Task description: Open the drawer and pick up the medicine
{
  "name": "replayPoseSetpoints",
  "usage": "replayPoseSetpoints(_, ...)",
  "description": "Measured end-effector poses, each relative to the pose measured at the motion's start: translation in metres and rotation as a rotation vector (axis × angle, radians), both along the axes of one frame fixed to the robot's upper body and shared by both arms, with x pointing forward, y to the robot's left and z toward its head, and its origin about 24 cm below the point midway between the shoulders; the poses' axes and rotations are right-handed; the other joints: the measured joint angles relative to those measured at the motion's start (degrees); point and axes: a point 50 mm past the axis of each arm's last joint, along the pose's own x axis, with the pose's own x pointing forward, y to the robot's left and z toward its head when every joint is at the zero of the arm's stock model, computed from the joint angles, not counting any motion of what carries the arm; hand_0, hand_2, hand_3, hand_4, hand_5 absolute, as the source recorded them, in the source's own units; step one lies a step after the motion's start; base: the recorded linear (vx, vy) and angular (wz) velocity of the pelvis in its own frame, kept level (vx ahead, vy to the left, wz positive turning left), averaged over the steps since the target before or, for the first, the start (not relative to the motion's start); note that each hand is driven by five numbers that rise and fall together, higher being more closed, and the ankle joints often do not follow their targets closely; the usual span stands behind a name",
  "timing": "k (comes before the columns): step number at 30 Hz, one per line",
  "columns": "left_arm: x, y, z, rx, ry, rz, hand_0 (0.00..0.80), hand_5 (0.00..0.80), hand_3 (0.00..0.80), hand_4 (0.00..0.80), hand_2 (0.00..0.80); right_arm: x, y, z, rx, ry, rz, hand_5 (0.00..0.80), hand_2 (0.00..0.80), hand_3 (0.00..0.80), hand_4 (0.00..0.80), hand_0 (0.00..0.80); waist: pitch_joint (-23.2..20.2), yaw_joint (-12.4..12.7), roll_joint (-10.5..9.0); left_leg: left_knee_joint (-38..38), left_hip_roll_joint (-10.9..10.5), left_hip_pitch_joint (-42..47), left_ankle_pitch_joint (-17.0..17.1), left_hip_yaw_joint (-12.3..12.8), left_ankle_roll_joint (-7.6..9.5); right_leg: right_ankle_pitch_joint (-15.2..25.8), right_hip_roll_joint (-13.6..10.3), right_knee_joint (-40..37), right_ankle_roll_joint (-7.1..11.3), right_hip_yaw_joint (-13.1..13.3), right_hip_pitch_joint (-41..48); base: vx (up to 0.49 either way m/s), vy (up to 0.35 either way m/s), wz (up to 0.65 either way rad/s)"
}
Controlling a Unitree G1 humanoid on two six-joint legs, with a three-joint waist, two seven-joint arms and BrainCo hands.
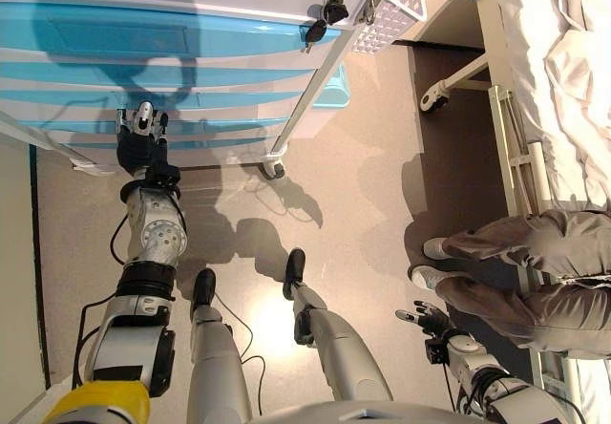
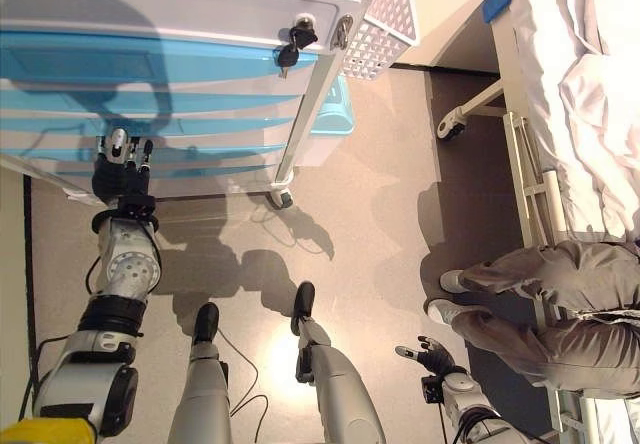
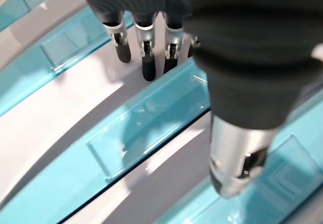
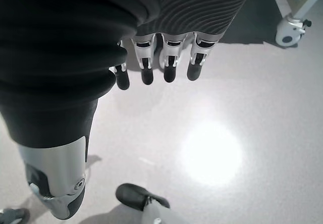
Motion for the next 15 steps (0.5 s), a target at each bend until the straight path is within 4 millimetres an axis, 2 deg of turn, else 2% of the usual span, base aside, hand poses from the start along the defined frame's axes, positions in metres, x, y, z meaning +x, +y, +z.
replayPoseSetpoints(6, 0.0000, 0.0001, -0.0001, -0.001, 0.002, 0.002, 0.000, 0.000, 0.000, 0.000, 0.000, 0.0000, 0.0000, 0.0000, -0.002, 0.001, 0.004, 0.000, 0.000, 0.000, 0.000, 0.000, 0.0, 0.0, 0.00, 0.0, 0.0, 0.1, 0.0, 0.0, 0.00, 0.0, 0.0, 0.2, 0.00, 0.0, 0.0, 0.000, 0.000, 0.00)
replayPoseSetpoints(7, 0.0000, 0.0001, 0.0000, -0.002, 0.002, 0.002, 0.104, 0.104, 0.104, 0.104, 0.104, 0.0000, 0.0000, 0.0000, -0.003, 0.001, 0.005, 0.000, 0.000, 0.000, 0.000, 0.000, 0.0, 0.0, 0.00, 0.0, 0.0, 0.1, 0.0, 0.0, 0.00, 0.0, 0.0, 0.3, 0.00, 0.0, 0.0, 0.000, 0.000, 0.00)
replayPoseSetpoints(8, 0.0000, 0.0001, -0.0001, -0.002, 0.002, 0.003, 0.474, 0.474, 0.474, 0.474, 0.474, 0.0000, 0.0000, 0.0000, -0.003, 0.001, 0.005, 0.000, 0.000, 0.000, 0.000, 0.000, 0.0, 0.0, 0.00, 0.0, 0.0, 0.1, 0.0, 0.0, 0.00, 0.0, 0.0, 0.3, 0.00, 0.0, 0.0, 0.000, 0.000, 0.00)
replayPoseSetpoints(9, 0.0000, 0.0005, -0.0002, -0.005, 0.006, 0.008, 0.706, 0.706, 0.706, 0.706, 0.706, -0.0001, 0.0000, 0.0000, -0.003, 0.001, 0.005, 0.000, 0.000, 0.000, 0.000, 0.000, 0.0, 0.0, 0.00, 0.0, 0.0, 0.1, 0.0, 0.0, 0.00, 0.0, 0.0, 0.3, 0.00, 0.0, 0.0, 0.000, 0.000, 0.00)
replayPoseSetpoints(10, -0.0001, 0.0009, -0.0003, -0.007, 0.009, 0.012, 0.800, 0.800, 0.800, 0.800, 0.800, -0.0001, 0.0000, 0.0000, -0.003, 0.001, 0.005, 0.000, 0.000, 0.000, 0.000, 0.000, 0.0, 0.0, 0.00, 0.0, 0.0, 0.1, 0.0, 0.0, -0.01, 0.0, 0.0, 0.3, 0.00, 0.0, 0.0, 0.000, 0.000, 0.00)
replayPoseSetpoints(15, -0.0001, 0.0040, 0.0008, -0.022, 0.028, 0.041, 0.800, 0.800, 0.800, 0.800, 0.800, -0.0001, 0.0000, -0.0001, -0.003, 0.002, 0.005, 0.000, 0.000, 0.000, 0.000, 0.000, 0.0, -0.2, 0.00, -0.1, 0.0, 0.1, 0.0, 0.0, -0.03, 0.0, 0.0, 0.3, -0.01, 0.0, 0.0, 0.000, 0.000, 0.00)
